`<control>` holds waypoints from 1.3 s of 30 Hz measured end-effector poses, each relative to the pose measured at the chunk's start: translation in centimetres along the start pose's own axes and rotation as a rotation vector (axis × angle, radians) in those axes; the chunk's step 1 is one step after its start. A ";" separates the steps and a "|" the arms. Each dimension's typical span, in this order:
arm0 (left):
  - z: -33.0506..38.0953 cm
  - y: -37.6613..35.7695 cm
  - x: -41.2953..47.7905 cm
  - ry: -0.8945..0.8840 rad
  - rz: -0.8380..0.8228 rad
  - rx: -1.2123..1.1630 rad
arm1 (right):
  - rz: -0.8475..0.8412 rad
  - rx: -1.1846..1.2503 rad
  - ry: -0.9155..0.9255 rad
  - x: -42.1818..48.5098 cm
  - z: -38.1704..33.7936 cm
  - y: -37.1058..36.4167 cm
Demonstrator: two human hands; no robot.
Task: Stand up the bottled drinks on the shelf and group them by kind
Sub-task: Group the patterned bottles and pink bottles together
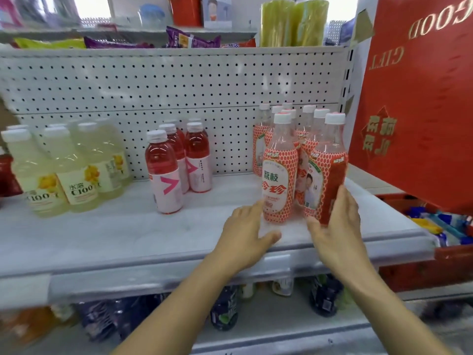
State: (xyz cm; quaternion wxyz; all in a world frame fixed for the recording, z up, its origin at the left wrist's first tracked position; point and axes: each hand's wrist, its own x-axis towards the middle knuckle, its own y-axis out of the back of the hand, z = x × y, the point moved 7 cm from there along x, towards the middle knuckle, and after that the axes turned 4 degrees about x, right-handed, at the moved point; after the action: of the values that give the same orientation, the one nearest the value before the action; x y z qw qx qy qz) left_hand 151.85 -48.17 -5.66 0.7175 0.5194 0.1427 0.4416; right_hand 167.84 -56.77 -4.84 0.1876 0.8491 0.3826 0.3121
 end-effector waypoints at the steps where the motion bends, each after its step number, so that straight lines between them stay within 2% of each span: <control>1: -0.1 0.7 -1.4 -0.022 0.019 0.071 | -0.022 -0.057 0.034 -1.2 -0.5 -0.4; 3: -0.5 1.9 -4.6 -0.077 0.083 0.117 | -0.079 -0.122 0.194 -3.6 -2.2 -1.7; 7: -3.5 3.4 -12.2 -0.178 0.185 0.071 | -0.283 -0.084 0.481 -9.0 -6.0 -6.2; 11: -10.3 3.8 -19.5 -0.006 0.041 0.116 | -0.503 -0.109 0.588 -14.0 -9.9 -12.1; 14: -16.5 4.1 -25.6 0.171 -0.059 0.137 | -0.576 -0.138 0.597 -17.7 -13.2 -16.8; 17: -22.3 5.3 -32.6 0.338 -0.077 0.053 | -0.677 -0.116 0.564 -22.5 -15.8 -22.0; 23: -33.9 8.7 -46.7 0.612 -0.168 0.018 | -1.152 -0.289 0.489 -33.5 -19.1 -33.9; 25: -36.5 10.8 -50.2 0.655 -0.149 0.007 | -1.236 -0.285 0.467 -36.2 -21.0 -36.3; 29: -40.8 15.7 -53.6 0.712 -0.070 -0.034 | -1.230 -0.198 0.472 -38.5 -26.7 -39.9; 32: -42.7 20.0 -53.0 0.716 0.040 -0.140 | -1.118 -0.102 0.510 -37.2 -31.7 -41.9; 36: -44.6 26.6 -49.7 0.635 0.251 -0.145 | -0.941 0.051 0.575 -34.0 -38.5 -43.6; 39: -45.8 30.6 -45.7 0.482 0.273 -0.024 | -0.840 0.163 0.593 -31.3 -43.3 -44.3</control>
State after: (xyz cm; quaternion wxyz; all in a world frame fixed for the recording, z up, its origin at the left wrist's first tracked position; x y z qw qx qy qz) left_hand 80.58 -53.36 -9.88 0.6029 0.4052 0.2329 0.6466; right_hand 99.01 -49.09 -9.78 0.1136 0.5095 0.7500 0.4061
